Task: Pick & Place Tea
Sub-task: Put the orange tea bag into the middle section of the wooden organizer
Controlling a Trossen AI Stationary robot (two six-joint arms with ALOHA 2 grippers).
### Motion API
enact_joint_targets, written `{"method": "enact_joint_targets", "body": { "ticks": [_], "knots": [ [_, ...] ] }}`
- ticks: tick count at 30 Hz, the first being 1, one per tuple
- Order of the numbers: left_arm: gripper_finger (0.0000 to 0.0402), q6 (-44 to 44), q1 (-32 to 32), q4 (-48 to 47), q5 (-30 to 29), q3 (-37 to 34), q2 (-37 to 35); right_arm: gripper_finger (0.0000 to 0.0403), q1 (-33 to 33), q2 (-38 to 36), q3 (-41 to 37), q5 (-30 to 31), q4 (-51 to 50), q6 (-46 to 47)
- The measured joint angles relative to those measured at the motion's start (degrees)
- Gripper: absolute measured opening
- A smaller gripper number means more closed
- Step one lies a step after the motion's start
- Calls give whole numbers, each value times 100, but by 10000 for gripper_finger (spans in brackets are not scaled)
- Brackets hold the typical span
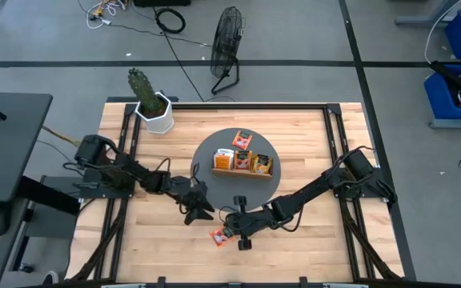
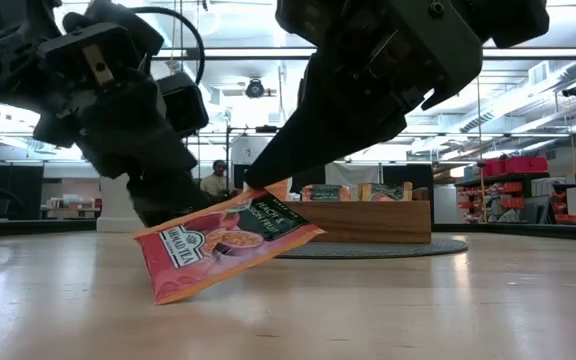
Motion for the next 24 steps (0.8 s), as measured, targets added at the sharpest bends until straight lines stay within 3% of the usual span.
{"method": "enact_joint_targets", "body": {
  "ticks": [16,20,24],
  "knots": [
    [191,48,-429,-112,200,973,981,0,37,0,2,371,7,-128],
    [141,208,-474,-193,163,985,981,0,48,0,4,453,-38,-152],
    [36,372,-497,-219,161,983,981,0,48,0,4,455,-17,-216]
  ]
}}
